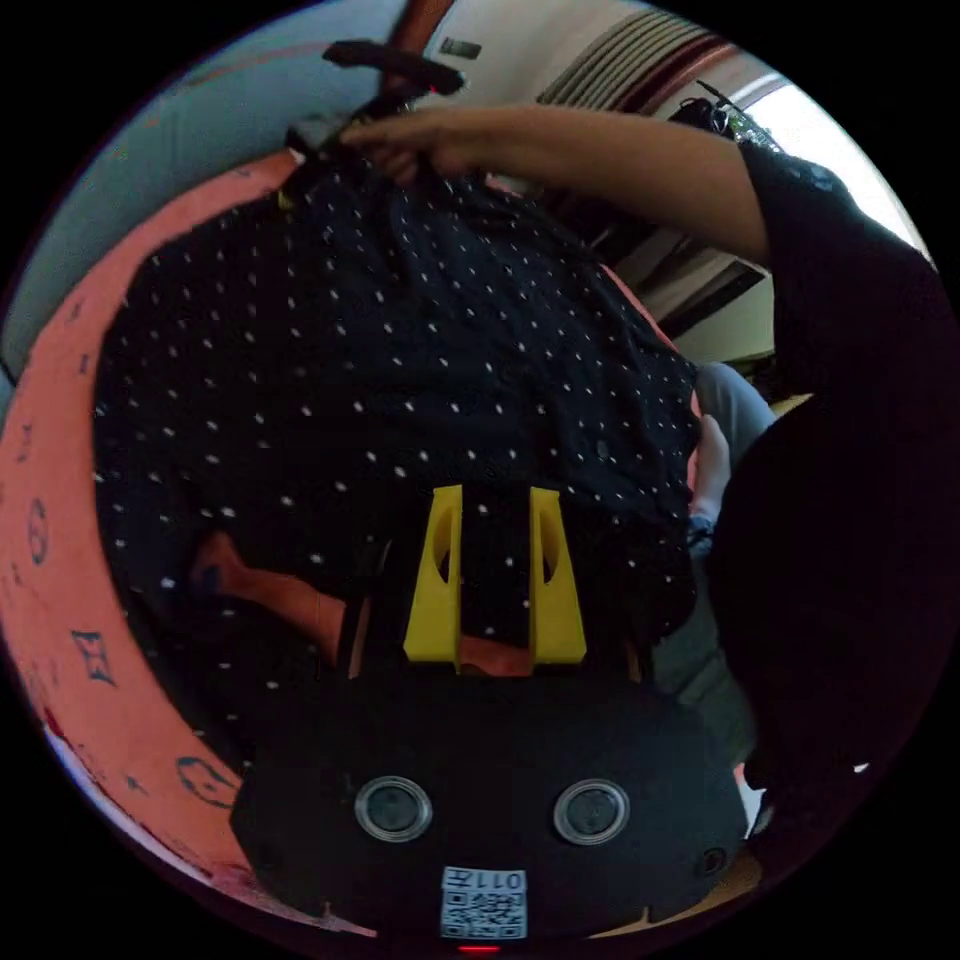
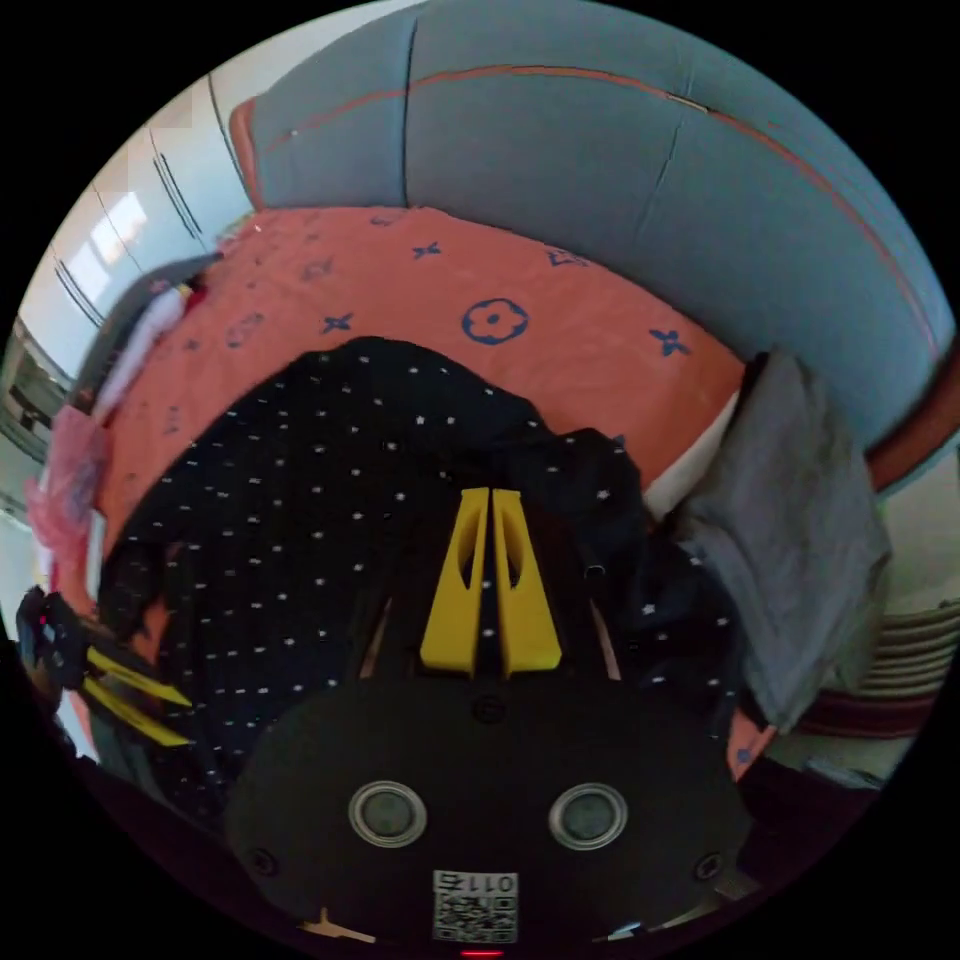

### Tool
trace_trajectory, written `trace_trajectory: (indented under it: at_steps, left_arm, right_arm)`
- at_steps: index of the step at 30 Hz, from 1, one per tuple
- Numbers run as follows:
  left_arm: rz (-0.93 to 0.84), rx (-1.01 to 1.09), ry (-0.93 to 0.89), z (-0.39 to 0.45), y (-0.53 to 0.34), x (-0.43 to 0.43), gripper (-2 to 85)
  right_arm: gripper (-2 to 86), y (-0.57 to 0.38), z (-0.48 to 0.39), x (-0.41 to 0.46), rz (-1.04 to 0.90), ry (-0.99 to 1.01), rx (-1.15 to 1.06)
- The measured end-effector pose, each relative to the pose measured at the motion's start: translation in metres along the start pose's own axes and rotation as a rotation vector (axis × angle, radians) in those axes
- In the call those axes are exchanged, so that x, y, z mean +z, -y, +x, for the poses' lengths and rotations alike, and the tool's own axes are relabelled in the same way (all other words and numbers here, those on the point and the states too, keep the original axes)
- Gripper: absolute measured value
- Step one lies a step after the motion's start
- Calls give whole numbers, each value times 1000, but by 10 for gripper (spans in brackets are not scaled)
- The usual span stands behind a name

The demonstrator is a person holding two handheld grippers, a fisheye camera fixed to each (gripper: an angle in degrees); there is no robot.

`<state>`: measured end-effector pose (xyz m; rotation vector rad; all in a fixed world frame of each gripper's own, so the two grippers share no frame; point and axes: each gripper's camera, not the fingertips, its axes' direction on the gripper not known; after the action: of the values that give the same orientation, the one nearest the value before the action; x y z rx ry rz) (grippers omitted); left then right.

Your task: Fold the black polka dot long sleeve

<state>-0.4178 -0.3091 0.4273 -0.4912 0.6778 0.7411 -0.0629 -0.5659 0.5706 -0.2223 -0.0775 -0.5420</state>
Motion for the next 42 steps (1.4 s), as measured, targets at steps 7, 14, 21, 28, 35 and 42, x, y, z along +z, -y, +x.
trace_trajectory:
  at_steps: [7,14,21,28,35,42]
  left_arm:
    - [77,-88,5,-16,-53,-8,96]
    - [78,-235,360,-8,-145,-65,111]
    - [-38,-516,534,8,-268,-55,134]
    - [-35,-690,473,-11,-331,-38,120]
    - [-28,-639,349,-32,-350,-32,6]
    - [274,-588,299,-33,-381,-152,-3]
  right_arm:
    - [72,-8,-13,-5,50,38,41]
    - [92,-81,-132,-40,208,166,-122]
    - [81,-83,-298,-10,175,280,-315]
    - [67,-73,-385,6,133,275,-371]
    - [44,-65,-414,64,-36,230,-322]
    - [34,-79,-427,78,11,261,-285]
